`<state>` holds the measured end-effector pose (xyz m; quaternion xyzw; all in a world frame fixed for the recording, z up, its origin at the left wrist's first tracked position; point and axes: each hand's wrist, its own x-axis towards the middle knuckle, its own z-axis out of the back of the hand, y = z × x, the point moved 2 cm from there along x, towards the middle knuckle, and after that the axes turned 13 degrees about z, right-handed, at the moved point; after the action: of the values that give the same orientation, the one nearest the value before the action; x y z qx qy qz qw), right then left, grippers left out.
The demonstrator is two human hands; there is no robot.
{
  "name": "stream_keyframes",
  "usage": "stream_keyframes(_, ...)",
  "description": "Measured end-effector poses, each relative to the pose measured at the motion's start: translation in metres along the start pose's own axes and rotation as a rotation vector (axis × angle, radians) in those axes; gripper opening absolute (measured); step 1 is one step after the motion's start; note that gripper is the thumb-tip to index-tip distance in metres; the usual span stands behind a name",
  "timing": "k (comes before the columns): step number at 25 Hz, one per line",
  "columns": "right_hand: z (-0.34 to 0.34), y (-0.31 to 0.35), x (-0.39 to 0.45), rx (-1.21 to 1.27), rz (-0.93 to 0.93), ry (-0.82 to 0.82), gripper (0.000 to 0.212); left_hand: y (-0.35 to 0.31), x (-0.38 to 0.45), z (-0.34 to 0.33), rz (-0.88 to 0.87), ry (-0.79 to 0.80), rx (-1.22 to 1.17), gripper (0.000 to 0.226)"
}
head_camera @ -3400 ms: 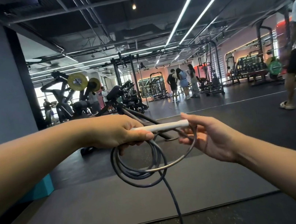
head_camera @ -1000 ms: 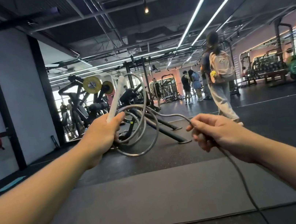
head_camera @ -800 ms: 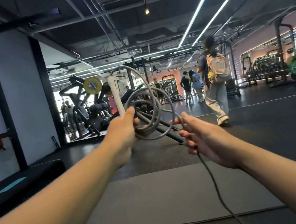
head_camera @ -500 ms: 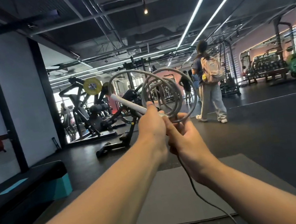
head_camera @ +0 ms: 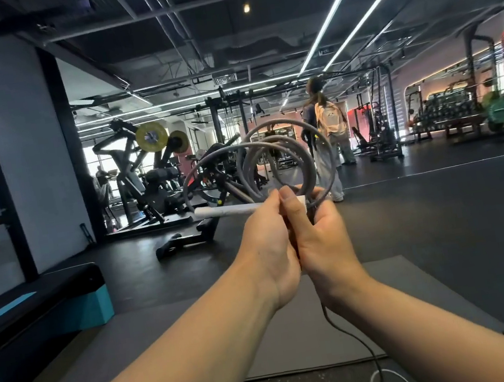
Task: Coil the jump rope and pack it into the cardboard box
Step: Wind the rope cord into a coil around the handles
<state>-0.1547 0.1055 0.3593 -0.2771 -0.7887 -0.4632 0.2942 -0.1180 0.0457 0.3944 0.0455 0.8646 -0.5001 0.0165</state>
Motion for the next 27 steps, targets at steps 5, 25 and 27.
stream_keyframes(5,0.009,-0.006,0.002,-0.065,-0.078,-0.023,0.02,0.008,0.01,0.019,-0.021,-0.132,-0.124,0.009)
stream_keyframes(25,-0.015,0.028,0.007,0.374,-0.331,-0.079,0.037,-0.006,0.008,-0.017,-0.072,-0.225,-0.379,0.046)
stream_keyframes(27,-0.014,0.023,0.007,0.276,-0.357,-0.132,0.021,-0.002,0.007,-0.016,-0.107,-0.204,-0.349,0.045)
